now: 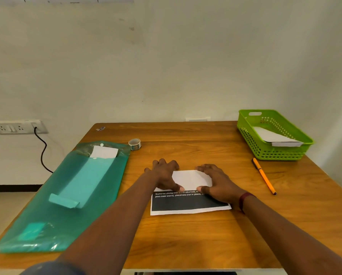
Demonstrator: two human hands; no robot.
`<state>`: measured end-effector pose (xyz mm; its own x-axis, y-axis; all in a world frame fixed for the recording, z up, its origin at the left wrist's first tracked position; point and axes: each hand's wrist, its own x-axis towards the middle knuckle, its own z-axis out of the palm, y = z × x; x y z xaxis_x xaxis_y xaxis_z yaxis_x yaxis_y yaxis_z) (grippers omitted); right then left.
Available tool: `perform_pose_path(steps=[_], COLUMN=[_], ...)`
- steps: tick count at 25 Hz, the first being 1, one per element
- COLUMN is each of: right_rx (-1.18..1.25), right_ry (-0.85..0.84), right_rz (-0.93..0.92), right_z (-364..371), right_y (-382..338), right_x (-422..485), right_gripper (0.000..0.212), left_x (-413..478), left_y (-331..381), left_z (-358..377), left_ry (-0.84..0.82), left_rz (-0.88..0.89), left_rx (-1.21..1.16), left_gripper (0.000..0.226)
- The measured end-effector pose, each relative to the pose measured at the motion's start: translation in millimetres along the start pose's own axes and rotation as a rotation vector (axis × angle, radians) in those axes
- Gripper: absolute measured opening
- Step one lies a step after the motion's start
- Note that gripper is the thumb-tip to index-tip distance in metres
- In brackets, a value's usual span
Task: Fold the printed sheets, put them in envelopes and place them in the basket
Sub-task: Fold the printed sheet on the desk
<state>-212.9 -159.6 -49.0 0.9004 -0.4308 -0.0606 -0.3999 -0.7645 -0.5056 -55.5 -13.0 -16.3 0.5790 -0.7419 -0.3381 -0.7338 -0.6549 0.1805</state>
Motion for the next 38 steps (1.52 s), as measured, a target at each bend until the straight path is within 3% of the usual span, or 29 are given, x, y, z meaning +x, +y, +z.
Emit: perform_pose_path(steps=[10, 18, 24, 26, 31, 33, 35, 38], right_rx=[-0.282, -0.323, -0.305, -0.356, -0.401, -0.386, -0.361, -0.349], right_ry=[-0.145, -0.012, 0.132, 0.174, 0.332, 0.344, 0.326, 0.25], right_rz=[0.005, -0.037, -0.073, -0.112, -0.212, -0.243, -0.239, -0.223], right_z=[-18, -26, -28, -31, -36, -35, -30, -18], right_y=[-22, -22, -19, -20, -27, -30, -32, -29], right_x=[10, 12, 5, 2, -2, -5, -10, -18], right_gripper=[0.087, 0.093, 0.098, 0.086, 0.033, 0.021, 0.019, 0.035], left_x=[-3, -11, -23, -27, -40, -46, -51, -53], left_y=[6, -1, -21, -23, -28, -31, -33, -31], left_z=[-4, -7, -8, -9, -9, -7, -2, 16], left_ry=[-0.023, 0.17, 0.483, 0.51, 0.569, 0.54, 0.505, 0.428], left_rz=[0.009, 0.088, 0.171, 0.191, 0.232, 0.239, 0.236, 0.219], left_rx=[-0.052, 0.054, 0.006, -0.053, -0.264, -0.32, -0.297, -0.138], left_gripper=[0.085, 0.1, 0.043, 0.03, 0.008, 0.008, 0.009, 0.012])
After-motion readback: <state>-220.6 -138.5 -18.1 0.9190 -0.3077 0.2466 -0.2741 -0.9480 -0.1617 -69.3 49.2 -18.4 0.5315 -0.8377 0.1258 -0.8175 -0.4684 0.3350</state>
